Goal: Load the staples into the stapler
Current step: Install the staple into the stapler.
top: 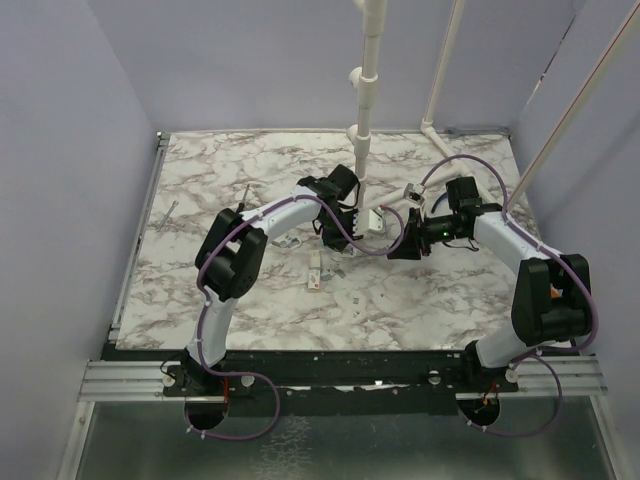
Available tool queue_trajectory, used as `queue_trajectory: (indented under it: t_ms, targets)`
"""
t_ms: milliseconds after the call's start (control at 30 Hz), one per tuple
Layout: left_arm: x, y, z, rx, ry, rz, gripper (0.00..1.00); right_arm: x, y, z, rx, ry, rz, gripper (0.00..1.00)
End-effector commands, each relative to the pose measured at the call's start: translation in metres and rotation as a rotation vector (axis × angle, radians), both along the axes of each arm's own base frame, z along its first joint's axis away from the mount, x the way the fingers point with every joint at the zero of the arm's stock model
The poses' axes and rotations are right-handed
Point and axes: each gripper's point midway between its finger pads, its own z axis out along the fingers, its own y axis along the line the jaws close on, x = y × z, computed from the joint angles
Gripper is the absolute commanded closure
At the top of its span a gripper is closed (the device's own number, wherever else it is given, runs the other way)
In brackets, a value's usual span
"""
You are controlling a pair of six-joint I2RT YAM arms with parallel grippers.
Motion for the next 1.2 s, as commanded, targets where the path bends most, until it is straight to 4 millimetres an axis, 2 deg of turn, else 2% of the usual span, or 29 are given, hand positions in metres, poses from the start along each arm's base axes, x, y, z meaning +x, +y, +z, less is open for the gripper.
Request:
queue_trajectory:
  t_ms: [0, 1167]
  targets:
    - [-0.0003, -0.0040, -0.0005, -0.013, 0.021, -0.021, 1.00, 0.0008, -0.0008, 0.0017, 0.003, 0.005, 0.004, 0.68]
    - [-0.0008, -0.0036, -0.0032, 0.000, 0.030, -0.037, 1.00, 0.0009, -0.0009, 0.0017, 0.001, 0.006, 0.004, 0.68]
